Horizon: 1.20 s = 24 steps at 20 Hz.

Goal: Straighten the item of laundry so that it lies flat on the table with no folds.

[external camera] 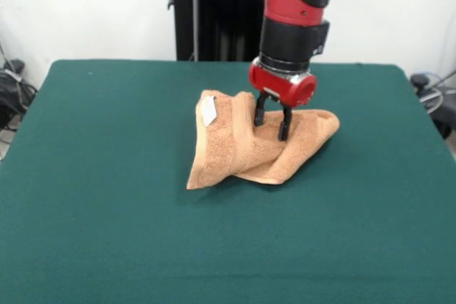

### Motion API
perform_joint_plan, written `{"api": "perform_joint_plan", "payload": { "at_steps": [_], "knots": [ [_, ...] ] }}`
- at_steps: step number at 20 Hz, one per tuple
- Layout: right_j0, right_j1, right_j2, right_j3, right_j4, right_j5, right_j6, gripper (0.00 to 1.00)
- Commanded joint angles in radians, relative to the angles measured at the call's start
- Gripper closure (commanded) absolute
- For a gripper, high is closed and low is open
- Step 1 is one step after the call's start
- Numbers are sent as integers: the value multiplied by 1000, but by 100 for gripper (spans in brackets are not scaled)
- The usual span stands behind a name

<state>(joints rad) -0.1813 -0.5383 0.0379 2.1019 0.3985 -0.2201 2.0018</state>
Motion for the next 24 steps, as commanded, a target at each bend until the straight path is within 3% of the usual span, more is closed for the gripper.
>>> {"api": "perform_joint_plan", "payload": {
  "at_steps": [1,6,16,24],
  "knots": [
    [30,9,42,-40,76,9,257,0],
    [82,-173,-79,21,142,224,217,0],
    [139,-266,-189,2,125,404,214,0],
    [64,-162,-63,7,106,228,242,0]
  ]
}}
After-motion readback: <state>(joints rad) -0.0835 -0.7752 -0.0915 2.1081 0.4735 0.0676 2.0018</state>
